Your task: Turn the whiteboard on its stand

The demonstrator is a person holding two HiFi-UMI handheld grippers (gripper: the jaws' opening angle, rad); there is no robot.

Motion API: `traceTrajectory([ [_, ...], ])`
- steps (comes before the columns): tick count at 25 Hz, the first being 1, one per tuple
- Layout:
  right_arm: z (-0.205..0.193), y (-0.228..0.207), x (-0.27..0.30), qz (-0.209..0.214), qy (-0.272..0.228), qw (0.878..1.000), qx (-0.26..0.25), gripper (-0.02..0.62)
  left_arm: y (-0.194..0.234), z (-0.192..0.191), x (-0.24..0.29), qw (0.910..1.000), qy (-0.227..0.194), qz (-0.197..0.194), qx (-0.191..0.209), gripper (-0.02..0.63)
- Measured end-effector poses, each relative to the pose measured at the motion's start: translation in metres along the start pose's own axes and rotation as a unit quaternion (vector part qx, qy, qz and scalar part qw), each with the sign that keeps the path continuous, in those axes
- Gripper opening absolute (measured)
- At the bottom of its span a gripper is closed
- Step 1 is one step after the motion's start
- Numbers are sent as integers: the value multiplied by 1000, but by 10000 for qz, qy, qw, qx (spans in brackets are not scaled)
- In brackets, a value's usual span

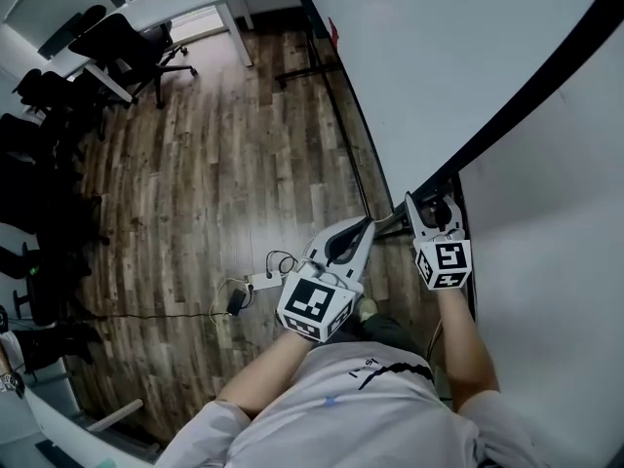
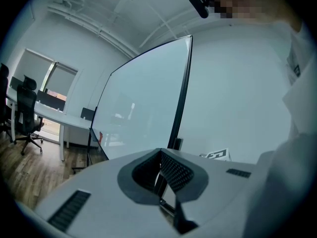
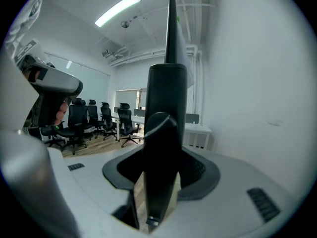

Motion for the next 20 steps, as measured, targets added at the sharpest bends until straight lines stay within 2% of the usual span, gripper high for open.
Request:
traceTrajectory([
  [6,-10,-7,-32,-26,100,9999,37,193,-29,2,-29,9993,-151,317,136,12],
  [11,-17,-6,-67,25,126,9999,6,193,-72,-8,-65,9972,-267,685,96,12],
  [20,-32,-11,-120,71,96,9999,19,193,-154,-44,-116,9938,-111,1106,81,12],
])
Point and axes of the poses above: the fingertips, and each gripper's own axes: x forward along the fingers, y to its left, z out of its top, the point moved 8 cm from there along -x, backward along the fingers, and after that the axes turned 1 degree about x, right-handed, at the moved point
